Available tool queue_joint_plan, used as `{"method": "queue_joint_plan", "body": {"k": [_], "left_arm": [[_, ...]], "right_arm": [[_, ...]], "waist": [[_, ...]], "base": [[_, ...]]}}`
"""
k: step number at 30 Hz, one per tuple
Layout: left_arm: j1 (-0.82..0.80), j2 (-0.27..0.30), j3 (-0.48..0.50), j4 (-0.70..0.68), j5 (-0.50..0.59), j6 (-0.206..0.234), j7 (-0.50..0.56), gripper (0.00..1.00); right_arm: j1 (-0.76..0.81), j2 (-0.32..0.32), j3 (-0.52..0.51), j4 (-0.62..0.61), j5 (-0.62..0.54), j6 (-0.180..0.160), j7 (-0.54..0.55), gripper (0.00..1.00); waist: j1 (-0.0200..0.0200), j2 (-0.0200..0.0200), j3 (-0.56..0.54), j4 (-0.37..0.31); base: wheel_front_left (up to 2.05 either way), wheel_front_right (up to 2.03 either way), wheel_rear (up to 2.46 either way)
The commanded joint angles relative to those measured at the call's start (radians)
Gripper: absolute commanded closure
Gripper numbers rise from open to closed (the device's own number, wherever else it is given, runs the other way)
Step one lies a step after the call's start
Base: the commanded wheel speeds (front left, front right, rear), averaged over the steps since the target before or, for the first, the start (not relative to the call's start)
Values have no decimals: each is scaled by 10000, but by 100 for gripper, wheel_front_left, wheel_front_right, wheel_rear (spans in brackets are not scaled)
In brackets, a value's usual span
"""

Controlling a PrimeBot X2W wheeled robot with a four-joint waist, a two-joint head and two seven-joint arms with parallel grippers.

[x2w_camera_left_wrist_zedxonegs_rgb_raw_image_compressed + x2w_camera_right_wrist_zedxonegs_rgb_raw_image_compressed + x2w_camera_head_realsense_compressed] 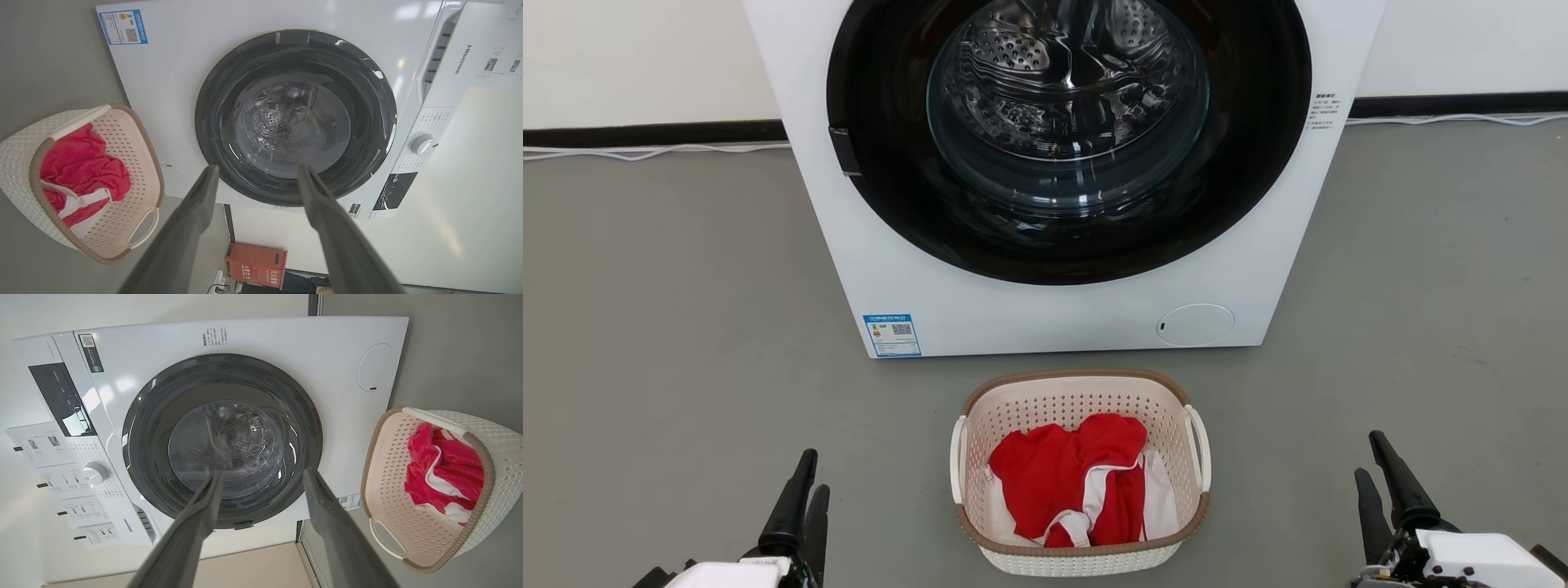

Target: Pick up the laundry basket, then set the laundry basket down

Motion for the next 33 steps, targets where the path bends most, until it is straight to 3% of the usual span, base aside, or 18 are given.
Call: {"method": "queue_joint_plan", "body": {"k": [1,13,33], "left_arm": [[-329,53,-66,-309,-23,-18,-98,0],[-268,68,-219,-352,245,-29,-420,0],[-290,95,-316,-470,2786,138,-1008,0]], "right_arm": [[-276,-75,55,-329,-85,12,-125,0],[-184,-120,178,-528,-824,19,-450,0],[-122,-257,416,-976,-4575,31,-1039,0]], "waist": [[21,-1,-15,-1],[0,-1,7,-4],[-1,-1,25,-13]], "base": [[0,0,0],[0,0,0],[0,0,0]]}}
